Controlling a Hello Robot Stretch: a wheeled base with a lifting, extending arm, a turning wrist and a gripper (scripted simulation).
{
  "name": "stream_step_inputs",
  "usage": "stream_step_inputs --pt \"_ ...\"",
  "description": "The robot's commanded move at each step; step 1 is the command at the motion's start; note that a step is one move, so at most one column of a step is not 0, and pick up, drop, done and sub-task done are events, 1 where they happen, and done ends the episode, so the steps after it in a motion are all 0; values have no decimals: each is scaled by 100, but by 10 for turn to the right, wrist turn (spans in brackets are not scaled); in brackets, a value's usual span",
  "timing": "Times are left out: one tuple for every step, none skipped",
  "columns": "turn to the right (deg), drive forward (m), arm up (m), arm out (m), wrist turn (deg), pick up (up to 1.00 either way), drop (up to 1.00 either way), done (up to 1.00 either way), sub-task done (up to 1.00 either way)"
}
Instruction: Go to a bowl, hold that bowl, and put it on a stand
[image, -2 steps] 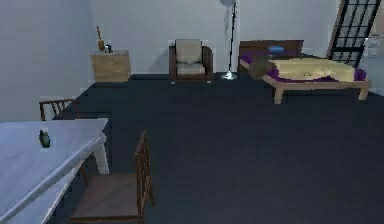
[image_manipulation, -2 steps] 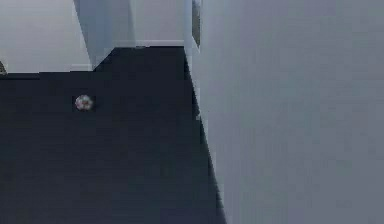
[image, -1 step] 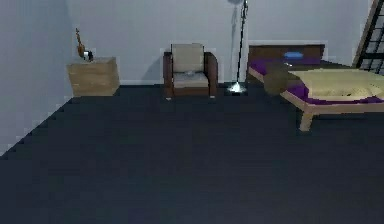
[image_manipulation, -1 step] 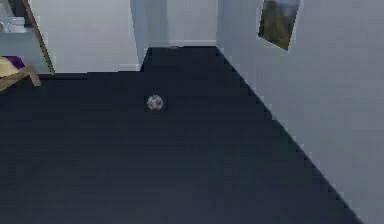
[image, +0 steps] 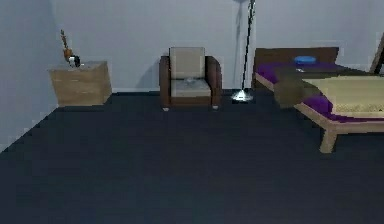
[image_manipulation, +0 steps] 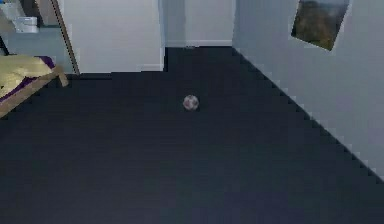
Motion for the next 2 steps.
stream_step_inputs --pt "-90 0 0 0 0 0 0 0 0" --pt "0 100 0 0 0 0 0 0 0"
